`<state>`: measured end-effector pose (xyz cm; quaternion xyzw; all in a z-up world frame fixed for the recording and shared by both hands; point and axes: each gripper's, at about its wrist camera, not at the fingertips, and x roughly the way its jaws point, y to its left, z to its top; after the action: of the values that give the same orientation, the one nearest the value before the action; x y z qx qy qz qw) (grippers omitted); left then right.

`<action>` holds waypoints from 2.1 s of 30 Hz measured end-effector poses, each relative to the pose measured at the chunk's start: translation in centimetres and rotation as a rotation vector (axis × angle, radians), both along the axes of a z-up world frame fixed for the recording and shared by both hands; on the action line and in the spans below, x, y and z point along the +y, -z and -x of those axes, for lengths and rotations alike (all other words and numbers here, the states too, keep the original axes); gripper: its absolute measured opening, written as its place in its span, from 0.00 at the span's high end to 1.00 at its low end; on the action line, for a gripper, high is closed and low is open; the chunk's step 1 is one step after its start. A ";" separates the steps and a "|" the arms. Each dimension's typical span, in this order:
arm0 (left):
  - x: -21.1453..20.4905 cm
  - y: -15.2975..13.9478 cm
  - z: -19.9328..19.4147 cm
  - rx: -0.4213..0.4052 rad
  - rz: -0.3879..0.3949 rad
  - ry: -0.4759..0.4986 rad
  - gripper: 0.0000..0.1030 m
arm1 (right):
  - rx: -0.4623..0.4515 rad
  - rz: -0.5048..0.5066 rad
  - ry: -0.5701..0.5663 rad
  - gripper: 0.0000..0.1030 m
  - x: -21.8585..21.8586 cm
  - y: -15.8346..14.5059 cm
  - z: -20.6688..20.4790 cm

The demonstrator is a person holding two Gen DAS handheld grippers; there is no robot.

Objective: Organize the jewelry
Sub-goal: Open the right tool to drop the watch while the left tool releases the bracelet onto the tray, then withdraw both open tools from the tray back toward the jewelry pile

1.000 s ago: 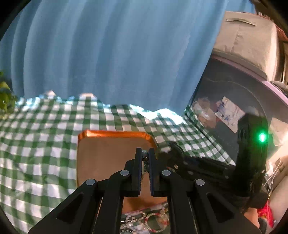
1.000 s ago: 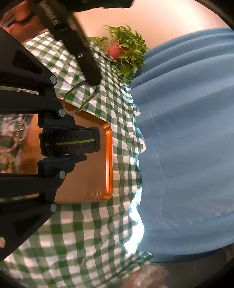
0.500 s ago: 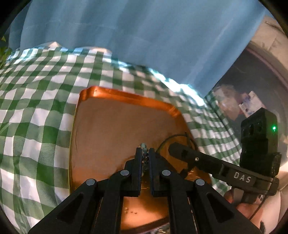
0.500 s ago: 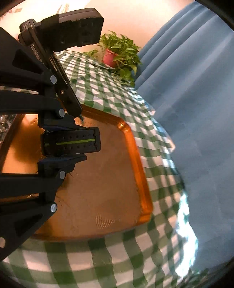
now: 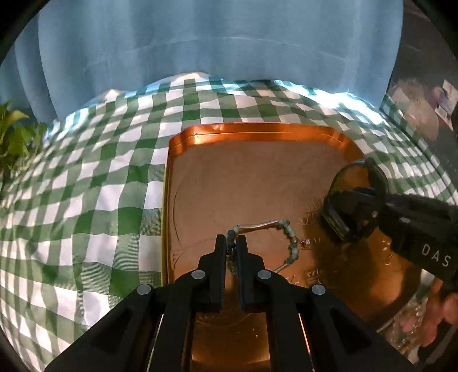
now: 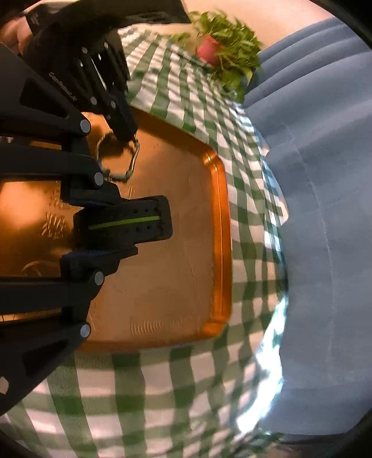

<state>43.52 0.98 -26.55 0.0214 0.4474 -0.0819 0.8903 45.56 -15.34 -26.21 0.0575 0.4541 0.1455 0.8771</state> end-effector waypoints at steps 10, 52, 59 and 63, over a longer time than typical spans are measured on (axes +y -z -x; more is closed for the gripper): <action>0.6 -0.2 0.0 0.010 0.026 -0.041 0.37 | -0.015 -0.041 0.025 0.66 -1.0 -0.5 0.3; 1.9 -15.5 28.9 -0.178 0.126 -0.031 0.22 | -0.185 -0.024 0.194 0.11 -4.0 -11.3 28.6; 1.3 -16.1 32.4 -0.217 0.132 0.008 0.20 | -0.224 -0.032 0.154 0.11 -3.4 -12.0 32.8; 1.5 -15.8 34.1 -0.232 0.153 -0.003 0.20 | -0.222 -0.072 0.108 0.11 -2.8 -12.1 34.2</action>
<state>9.40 2.49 -10.74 -0.0378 0.3341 -0.1112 0.9352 11.36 -18.18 -14.15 0.0972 0.3448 0.1196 0.9260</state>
